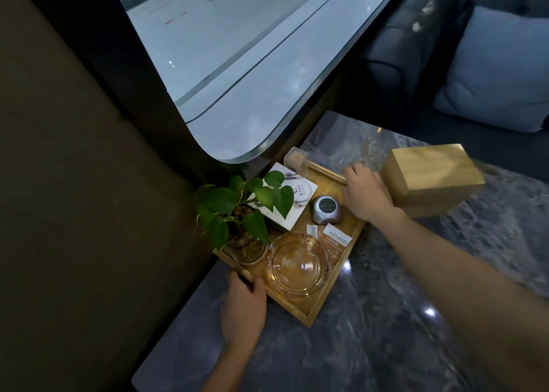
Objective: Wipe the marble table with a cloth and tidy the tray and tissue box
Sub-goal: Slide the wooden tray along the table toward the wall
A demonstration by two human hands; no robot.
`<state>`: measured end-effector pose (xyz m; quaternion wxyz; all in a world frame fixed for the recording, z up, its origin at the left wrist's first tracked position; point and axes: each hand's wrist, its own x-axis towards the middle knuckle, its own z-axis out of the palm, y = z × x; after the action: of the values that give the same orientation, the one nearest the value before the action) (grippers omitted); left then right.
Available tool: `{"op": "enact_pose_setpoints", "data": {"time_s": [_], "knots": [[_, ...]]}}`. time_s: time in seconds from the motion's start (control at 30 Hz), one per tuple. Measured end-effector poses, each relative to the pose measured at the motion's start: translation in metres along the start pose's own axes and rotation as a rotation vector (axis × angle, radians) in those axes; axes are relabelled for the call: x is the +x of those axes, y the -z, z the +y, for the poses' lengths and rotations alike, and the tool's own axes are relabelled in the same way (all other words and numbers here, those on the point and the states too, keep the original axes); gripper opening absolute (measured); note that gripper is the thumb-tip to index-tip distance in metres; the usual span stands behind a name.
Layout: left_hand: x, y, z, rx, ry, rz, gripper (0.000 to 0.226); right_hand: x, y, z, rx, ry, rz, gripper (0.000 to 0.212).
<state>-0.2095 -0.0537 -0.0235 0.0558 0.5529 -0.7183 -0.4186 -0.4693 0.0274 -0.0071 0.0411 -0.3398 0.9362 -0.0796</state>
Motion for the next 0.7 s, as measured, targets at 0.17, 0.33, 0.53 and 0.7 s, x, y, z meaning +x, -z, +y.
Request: {"op": "enact_pose_setpoints", "data": {"time_s": [0.17,0.33,0.53,0.7], "knots": [[-0.008,0.006,-0.002,0.080,-0.033,-0.008,0.019,-0.027,0.017,-0.003,0.008,0.074,0.105,0.024],[-0.035,0.011,0.007,0.134,-0.192,0.006,0.017,-0.072,0.031,0.003,-0.004,0.144,0.184,0.045],[-0.075,-0.001,0.026,0.182,-0.588,0.030,0.025,-0.144,0.033,0.023,0.069,0.037,0.194,0.057],[-0.093,-0.026,0.039,0.378,-0.799,-0.167,0.080,-0.206,0.026,0.050,0.086,-0.129,0.078,0.071]]}}
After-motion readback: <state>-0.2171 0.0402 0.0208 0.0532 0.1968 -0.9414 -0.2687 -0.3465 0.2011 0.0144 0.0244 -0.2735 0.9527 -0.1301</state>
